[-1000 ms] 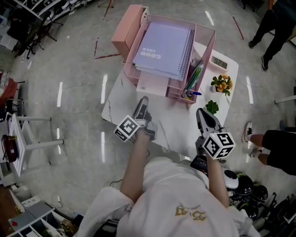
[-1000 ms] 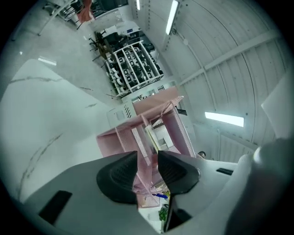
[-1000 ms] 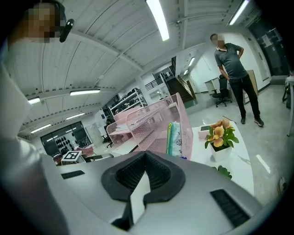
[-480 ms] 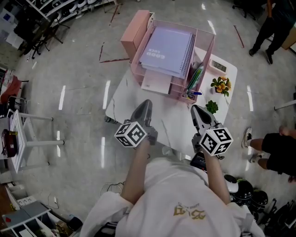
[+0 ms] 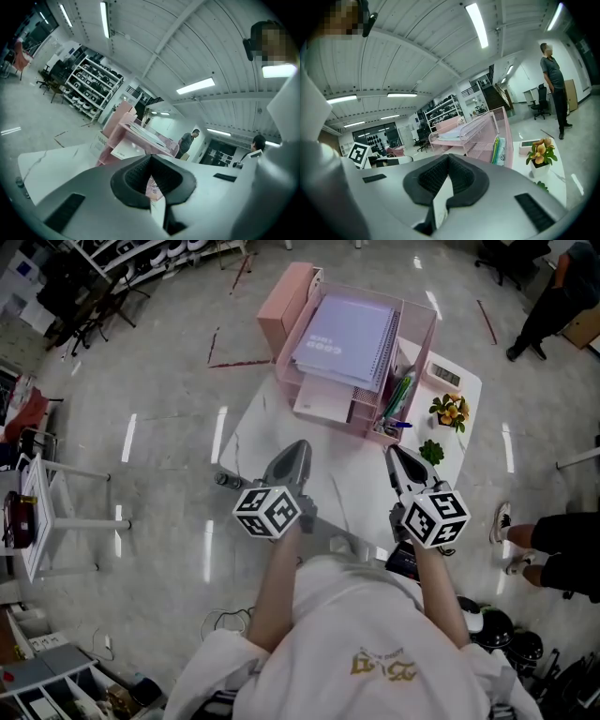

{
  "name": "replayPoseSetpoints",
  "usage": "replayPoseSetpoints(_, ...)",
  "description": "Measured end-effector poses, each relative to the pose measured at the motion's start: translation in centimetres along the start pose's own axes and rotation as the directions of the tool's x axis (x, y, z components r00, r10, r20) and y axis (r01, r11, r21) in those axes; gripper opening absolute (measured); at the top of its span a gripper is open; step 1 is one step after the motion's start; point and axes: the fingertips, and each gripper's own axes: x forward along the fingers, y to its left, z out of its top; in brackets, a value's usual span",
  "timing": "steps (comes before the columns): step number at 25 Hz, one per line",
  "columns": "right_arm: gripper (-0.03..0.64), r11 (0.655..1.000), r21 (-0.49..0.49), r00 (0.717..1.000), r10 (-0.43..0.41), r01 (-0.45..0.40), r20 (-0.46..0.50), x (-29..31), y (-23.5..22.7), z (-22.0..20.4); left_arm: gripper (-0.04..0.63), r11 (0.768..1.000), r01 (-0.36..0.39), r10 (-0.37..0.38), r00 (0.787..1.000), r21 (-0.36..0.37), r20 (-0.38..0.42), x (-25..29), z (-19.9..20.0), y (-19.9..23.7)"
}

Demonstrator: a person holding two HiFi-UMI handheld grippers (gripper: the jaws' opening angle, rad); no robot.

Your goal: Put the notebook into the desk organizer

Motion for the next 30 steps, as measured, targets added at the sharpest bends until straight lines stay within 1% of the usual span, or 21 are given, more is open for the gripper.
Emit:
replayPoseSetpoints(5,0.010,1.000,-0.018,1.000,-0.008,0.008,-0.003,-0.2,0.4,0.1,0.018,1.000,0.002,-0.002,1.000,0.025,-0.012,-0.5,0.1,-0.5)
replayPoseSetpoints(9,0.011,0.999,-0.031,1.000,-0.008,0.008,-0.008,-0.4,0.7,0.1,0.018,1.000,0.005,-0.005,1.000,0.013,-0.011,-0.6,-0.1,-0.5)
replayPoseSetpoints(20,0.010,1.000,-0.020,1.000,-0.009,0.008,-0.013,-0.6,0.2,-0.8,0.018,0.999,0.015,-0.013,0.999,0.036,-0.032,-0.3,-0.4,-1.2)
replayPoseSetpoints(30,0.010,1.000,-0.022,1.000,-0.005,0.004,-0.024,-0.3,-0.4,-1.0,0.018,1.000,0.003,-0.002,1.000,0.022,-0.031,-0.1,-0.6,-0.9)
